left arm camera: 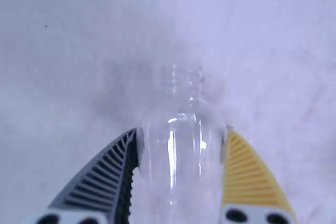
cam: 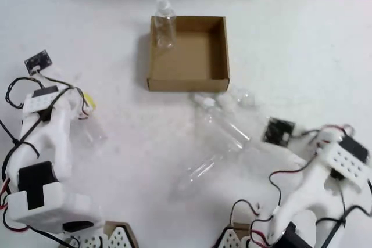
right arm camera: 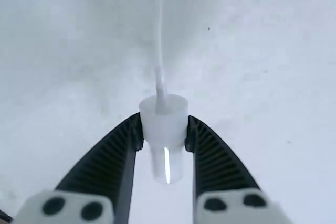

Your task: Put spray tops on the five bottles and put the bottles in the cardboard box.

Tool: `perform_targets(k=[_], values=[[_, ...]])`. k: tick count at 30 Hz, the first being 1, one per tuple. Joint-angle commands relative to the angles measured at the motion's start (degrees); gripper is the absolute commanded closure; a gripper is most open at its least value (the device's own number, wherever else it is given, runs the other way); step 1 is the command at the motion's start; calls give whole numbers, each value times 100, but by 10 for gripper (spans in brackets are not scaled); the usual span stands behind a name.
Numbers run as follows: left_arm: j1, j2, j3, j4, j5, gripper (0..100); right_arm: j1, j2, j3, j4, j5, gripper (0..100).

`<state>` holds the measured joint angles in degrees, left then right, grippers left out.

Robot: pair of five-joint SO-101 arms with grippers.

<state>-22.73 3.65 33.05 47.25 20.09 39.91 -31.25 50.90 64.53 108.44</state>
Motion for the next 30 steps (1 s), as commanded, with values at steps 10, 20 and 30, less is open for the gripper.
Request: perform_targets(k=[10, 20, 30], values=[[31, -286, 9, -105, -70, 979, 558, -171, 809, -1965, -352, 755], [31, -295, 18, -105, -70, 979, 936, -171, 149, -2211, -3323, 970], [31, -295, 18, -105, -70, 979, 2062, -171, 167, -1059, -5345, 980]])
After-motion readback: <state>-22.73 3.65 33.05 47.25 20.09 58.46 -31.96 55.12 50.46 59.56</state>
